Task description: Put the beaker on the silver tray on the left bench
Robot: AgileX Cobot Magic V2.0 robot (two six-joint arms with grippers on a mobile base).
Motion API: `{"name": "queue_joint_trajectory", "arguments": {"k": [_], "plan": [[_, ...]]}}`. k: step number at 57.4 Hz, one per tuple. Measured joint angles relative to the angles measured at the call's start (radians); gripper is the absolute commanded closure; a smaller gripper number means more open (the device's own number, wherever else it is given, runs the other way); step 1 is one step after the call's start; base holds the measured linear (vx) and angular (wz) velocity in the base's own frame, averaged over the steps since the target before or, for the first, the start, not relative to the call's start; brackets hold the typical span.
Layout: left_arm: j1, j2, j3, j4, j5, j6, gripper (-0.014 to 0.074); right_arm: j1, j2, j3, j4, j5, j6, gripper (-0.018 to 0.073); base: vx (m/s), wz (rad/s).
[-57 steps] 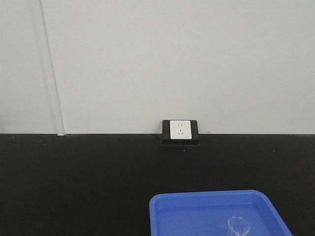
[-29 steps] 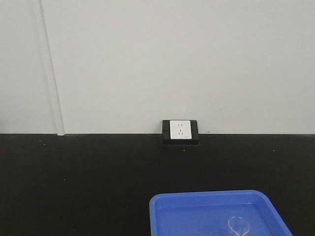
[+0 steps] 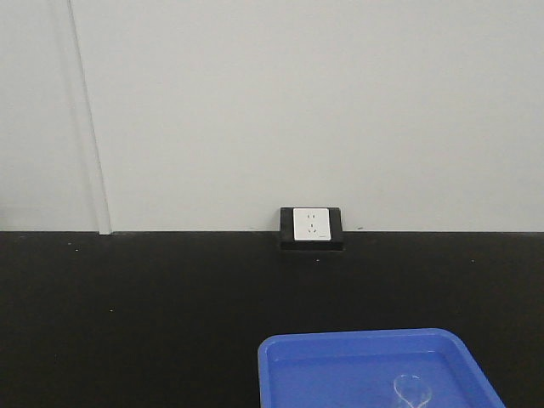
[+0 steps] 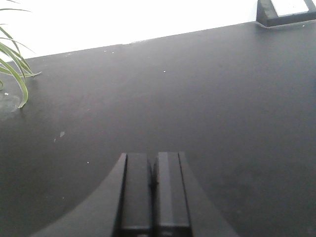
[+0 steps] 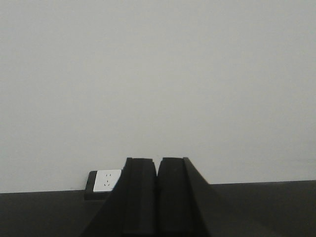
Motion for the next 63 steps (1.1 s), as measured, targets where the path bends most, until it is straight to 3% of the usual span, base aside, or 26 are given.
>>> {"name": "queue_joint_trajectory", "arguments": {"k": [10, 19, 29, 42, 51, 63], "plan": [[0.000, 0.000, 0.000, 0.000, 0.000, 0.000, 0.0602, 0.000, 0.121, -0.049, 0.000, 0.054, 0.000, 0.0393, 0.00, 0.00], [0.000, 0.000, 0.000, 0.000, 0.000, 0.000, 0.0602, 0.000, 0.231, -0.052, 0.000, 0.135, 0.000, 0.0210, 0.00, 0.00], [0.000, 0.000, 0.000, 0.000, 0.000, 0.000, 0.0602, 0.000, 0.341, -0.052, 0.000, 0.097, 0.000, 0.0067, 0.00, 0.00], [0.000, 0.000, 0.000, 0.000, 0.000, 0.000, 0.0602, 0.000, 0.541, -0.052, -0.042, -0.023, -0.032, 0.0055, 0.00, 0.00], [0.000, 0.000, 0.000, 0.000, 0.000, 0.000, 0.0602, 0.000, 0.782, -0.053, -0.180, -0.233, -0.040, 0.0055, 0.00, 0.00], [0.000, 0.000, 0.000, 0.000, 0.000, 0.000, 0.0602, 0.000, 1.114, -0.055, -0.387, -0.516, 0.080, 0.0055, 0.00, 0.00]]}}
